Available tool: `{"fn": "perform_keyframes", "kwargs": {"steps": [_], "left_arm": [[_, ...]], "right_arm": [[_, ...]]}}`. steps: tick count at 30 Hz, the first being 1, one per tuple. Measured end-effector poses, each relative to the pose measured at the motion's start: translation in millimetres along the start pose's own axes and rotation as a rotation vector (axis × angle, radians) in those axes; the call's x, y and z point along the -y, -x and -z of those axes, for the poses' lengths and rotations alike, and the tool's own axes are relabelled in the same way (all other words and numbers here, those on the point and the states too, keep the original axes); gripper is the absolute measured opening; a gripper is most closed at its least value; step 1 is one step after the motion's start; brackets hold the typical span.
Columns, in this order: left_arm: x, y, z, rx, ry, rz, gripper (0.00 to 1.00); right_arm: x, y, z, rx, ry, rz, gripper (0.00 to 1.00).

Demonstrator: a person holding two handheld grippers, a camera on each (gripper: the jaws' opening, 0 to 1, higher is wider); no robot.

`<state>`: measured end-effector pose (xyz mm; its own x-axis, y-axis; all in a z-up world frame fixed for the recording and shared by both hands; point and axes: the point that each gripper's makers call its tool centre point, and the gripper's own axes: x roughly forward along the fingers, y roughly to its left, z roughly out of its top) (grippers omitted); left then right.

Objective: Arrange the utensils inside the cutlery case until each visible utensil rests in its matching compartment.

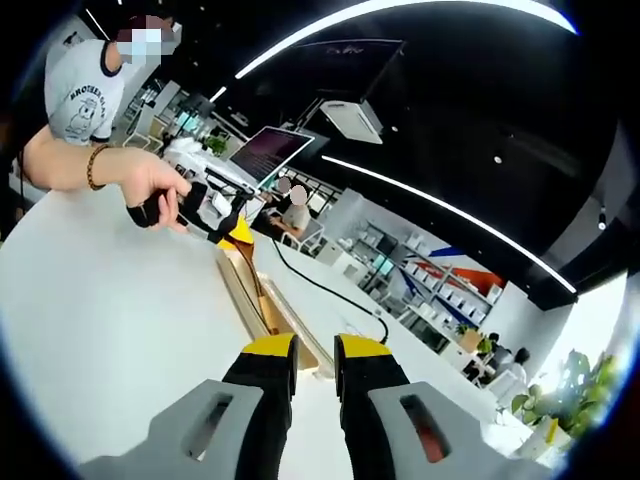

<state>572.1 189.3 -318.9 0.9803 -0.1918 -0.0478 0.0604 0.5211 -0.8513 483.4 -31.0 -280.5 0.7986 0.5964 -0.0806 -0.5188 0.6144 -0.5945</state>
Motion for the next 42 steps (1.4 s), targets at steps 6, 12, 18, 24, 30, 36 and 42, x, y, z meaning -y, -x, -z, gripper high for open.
{"fn": "perform_keyframes", "kwargs": {"steps": [6, 12, 18, 24, 30, 36, 42], "left_arm": [[0.6, -2, 1.0, 0.001, -0.121, -0.004, 0.08], [4.7, -3, 3.7, 0.000, -0.244, -0.005, 0.09], [3.0, -6, 5.6, -0.011, -0.268, -0.007, 0.09], [18.1, -3, 4.6, -0.028, -0.059, 0.064, 0.06], [23.4, -4, 7.9, -0.049, 0.088, 0.106, 0.06], [26.4, -9, 22.5, -0.057, 0.080, 0.083, 0.06], [31.3, -14, 41.9, -0.094, 0.003, 0.079, 0.06]], "right_arm": [[-1, 0, 1.7, -0.007, 0.000, -0.003, 0.14], [-2, 0, 3.0, -0.012, -0.002, -0.004, 0.14], [-3, 0, 3.9, -0.017, -0.003, -0.006, 0.14], [-3, 0, 4.9, -0.020, -0.005, -0.007, 0.14], [-4, 0, 5.6, -0.024, -0.003, -0.007, 0.14], [-3, 0, 6.1, -0.027, 0.000, -0.006, 0.14], [-2, 0, 5.2, -0.025, 0.002, -0.003, 0.14]]}}
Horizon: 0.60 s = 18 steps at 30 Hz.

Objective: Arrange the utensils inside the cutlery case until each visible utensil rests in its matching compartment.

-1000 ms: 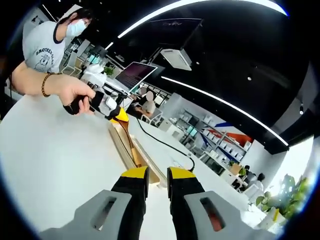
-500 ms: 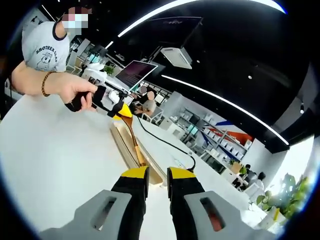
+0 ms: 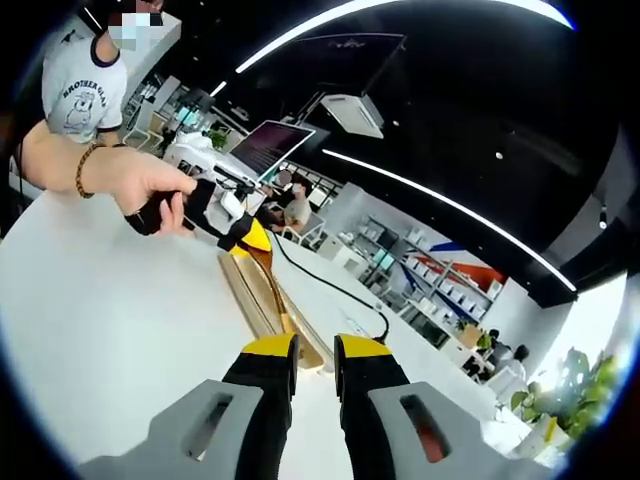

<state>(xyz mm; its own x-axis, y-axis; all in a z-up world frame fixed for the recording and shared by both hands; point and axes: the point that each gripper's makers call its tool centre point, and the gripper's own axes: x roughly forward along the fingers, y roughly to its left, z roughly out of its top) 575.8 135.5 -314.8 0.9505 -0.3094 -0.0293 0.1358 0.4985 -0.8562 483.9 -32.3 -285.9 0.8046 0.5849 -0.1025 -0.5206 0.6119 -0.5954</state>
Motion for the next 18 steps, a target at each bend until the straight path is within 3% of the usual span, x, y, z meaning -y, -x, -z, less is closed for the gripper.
{"fn": "perform_keyframes", "kwargs": {"steps": [2, 3, 7, 9, 12, 15, 18], "left_arm": [[-2.3, -3, -3.7, 0.023, -0.038, 0.000, 0.07], [-6.1, -6, -3.3, 0.007, -0.065, -0.015, 0.07], [-3.8, -6, -1.4, -0.003, -0.054, -0.011, 0.07], [-4.3, -7, 1.0, -0.017, -0.139, -0.016, 0.07], [-10.3, -10, 6.6, -0.077, -0.344, -0.043, 0.10], [-6.6, -9, 6.4, -0.094, -0.497, -0.036, 0.14], [-2.6, -8, 4.4, -0.095, -0.499, -0.036, 0.15]], "right_arm": [[0, 0, -0.4, 0.001, 0.001, 0.001, 0.14], [0, 0, -0.4, 0.000, 0.002, 0.001, 0.14], [1, 0, 0.1, -0.002, 0.004, 0.001, 0.14], [-1, 0, 1.1, -0.007, 0.001, -0.007, 0.14], [-6, -2, 4.5, -0.024, -0.003, -0.032, 0.14], [-7, -2, 4.7, -0.026, 0.004, -0.036, 0.14], [-7, -2, 4.9, -0.028, 0.006, -0.036, 0.14]]}}
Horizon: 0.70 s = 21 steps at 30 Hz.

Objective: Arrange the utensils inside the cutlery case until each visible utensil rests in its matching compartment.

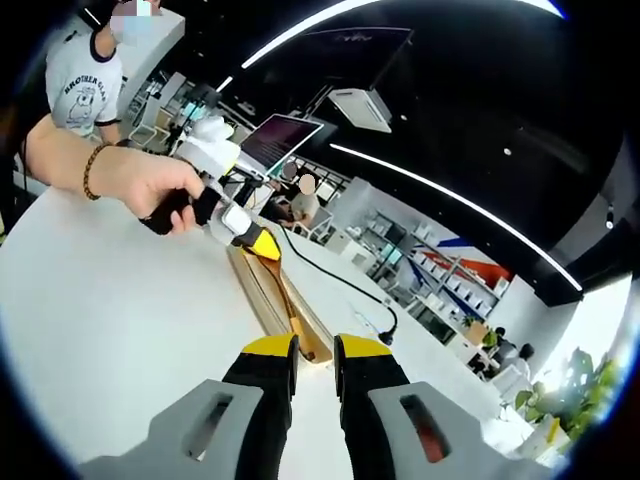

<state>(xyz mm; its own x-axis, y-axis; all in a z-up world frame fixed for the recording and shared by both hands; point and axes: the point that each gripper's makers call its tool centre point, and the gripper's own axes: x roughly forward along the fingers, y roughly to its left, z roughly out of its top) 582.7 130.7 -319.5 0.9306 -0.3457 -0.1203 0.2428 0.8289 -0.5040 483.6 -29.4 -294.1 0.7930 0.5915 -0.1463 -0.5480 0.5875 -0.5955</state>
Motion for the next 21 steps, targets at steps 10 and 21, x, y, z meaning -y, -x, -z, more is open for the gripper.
{"fn": "perform_keyframes", "kwargs": {"steps": [10, 21], "left_arm": [[-5.4, 4.3, 4.3, -0.047, -0.067, -0.009, 0.23], [-4.5, 4.6, 7.1, -0.098, -0.181, -0.005, 0.28]], "right_arm": [[-1.9, -0.6, 1.9, -0.008, 0.000, -0.006, 0.14], [-2.5, -0.6, 3.3, -0.016, -0.002, -0.009, 0.14]]}}
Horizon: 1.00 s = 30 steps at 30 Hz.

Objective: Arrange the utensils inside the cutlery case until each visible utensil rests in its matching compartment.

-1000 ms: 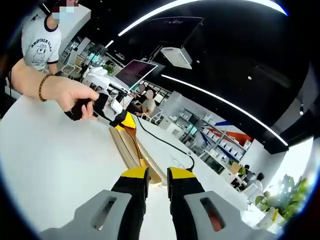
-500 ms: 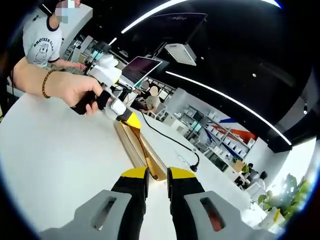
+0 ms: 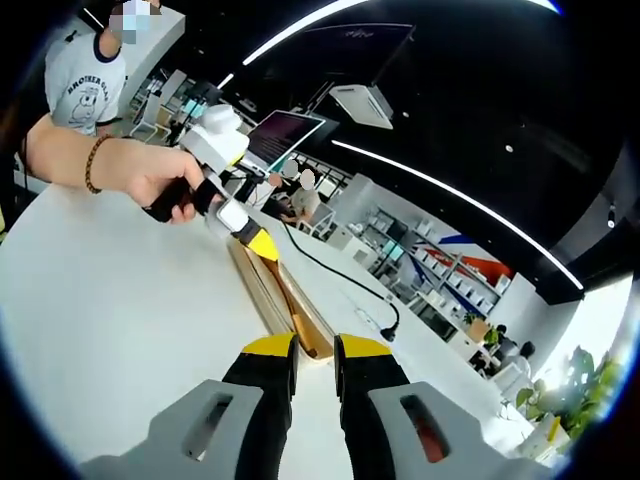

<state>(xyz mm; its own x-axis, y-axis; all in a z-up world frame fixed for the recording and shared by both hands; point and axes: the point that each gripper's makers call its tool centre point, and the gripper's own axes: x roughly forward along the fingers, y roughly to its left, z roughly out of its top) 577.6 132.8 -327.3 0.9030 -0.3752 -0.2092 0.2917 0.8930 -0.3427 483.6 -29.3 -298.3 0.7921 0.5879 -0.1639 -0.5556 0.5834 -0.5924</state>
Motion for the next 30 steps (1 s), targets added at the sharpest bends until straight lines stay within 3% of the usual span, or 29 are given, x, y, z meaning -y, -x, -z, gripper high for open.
{"fn": "perform_keyframes", "kwargs": {"steps": [6, 15, 27, 30], "left_arm": [[0.4, 3, -7.2, 0.004, -0.103, -0.015, 0.30], [-7.0, 7, -12.3, -0.012, -0.186, -0.050, 0.33], [-14.8, 9, -16.8, -0.010, -0.186, -0.066, 0.32], [-19.2, 10, -13.4, -0.039, -0.164, -0.060, 0.27]], "right_arm": [[0, 0, 0.6, -0.003, -0.001, 0.001, 0.14], [0, 0, 1.2, -0.006, -0.003, -0.002, 0.14], [-1, -1, 2.7, -0.011, -0.006, -0.007, 0.14], [-1, -1, 3.3, -0.012, -0.006, -0.007, 0.14]]}}
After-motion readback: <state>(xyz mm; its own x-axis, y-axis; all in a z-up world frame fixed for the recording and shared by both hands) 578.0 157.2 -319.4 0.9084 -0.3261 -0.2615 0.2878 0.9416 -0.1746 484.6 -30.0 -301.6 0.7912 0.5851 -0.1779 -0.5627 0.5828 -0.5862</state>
